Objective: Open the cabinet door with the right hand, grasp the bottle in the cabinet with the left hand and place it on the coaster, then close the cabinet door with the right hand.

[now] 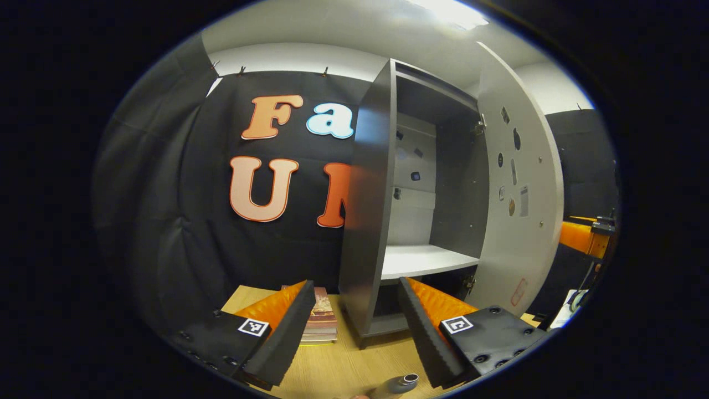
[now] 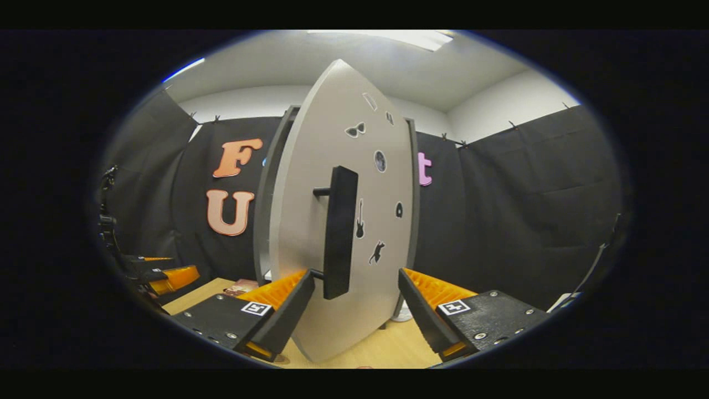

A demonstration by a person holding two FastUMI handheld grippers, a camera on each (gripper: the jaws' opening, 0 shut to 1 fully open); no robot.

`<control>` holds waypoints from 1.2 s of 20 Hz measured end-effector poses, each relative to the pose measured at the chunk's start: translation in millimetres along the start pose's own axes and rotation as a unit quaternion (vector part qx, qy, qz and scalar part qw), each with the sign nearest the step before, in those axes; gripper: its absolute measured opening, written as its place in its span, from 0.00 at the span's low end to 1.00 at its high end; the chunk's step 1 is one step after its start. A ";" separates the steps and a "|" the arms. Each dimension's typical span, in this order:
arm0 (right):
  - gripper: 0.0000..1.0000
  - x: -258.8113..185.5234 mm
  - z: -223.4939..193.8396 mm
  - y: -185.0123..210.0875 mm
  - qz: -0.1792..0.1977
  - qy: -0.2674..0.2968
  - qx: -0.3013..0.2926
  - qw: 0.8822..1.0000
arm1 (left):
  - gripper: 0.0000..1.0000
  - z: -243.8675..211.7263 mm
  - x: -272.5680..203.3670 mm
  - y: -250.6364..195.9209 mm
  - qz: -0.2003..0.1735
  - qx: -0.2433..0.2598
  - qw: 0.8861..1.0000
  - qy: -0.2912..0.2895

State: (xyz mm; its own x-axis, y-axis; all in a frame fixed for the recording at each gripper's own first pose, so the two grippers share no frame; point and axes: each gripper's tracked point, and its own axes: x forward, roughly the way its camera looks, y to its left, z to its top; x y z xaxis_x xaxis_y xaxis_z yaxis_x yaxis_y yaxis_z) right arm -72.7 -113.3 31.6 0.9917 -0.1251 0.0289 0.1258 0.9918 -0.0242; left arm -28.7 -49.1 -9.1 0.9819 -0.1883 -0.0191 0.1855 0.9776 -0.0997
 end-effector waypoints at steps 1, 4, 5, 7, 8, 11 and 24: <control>0.93 12.6 -0.4 13.5 0.012 0.003 0.005 1.000 | 0.97 3.9 1.2 5.7 0.006 0.001 1.000 -0.003; 0.94 43.6 -4.1 45.0 0.049 0.010 0.021 0.999 | 0.95 4.1 2.5 18.6 0.026 -0.001 1.000 -0.007; 0.94 55.1 -4.4 53.1 0.060 0.010 0.024 0.998 | 0.95 3.4 0.6 22.4 0.034 -0.002 0.999 -0.007; 0.94 78.3 -8.0 66.8 0.080 0.010 0.029 0.996 | 0.96 4.1 0.9 31.2 0.051 0.000 0.999 -0.010; 0.94 88.8 -9.1 72.6 0.089 0.010 0.030 0.996 | 0.94 1.2 1.5 33.7 0.062 0.002 0.998 -0.008; 0.94 111.4 -11.5 91.5 0.116 0.014 0.041 0.992 | 0.96 -4.2 3.9 45.3 0.088 -0.001 0.996 -0.004; 0.95 166.3 -14.8 124.7 0.176 -0.004 0.024 0.984 | 0.95 -17.2 23.0 52.8 0.134 0.001 0.991 0.004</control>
State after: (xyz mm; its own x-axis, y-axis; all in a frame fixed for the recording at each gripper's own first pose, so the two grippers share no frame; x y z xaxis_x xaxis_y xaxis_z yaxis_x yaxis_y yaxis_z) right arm 108.2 -10.8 18.6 0.9735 0.2259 0.0353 -0.2264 0.9740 0.0126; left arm 3.1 -3.5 -31.9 0.9956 0.0778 -0.0523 -0.0821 0.9928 -0.0873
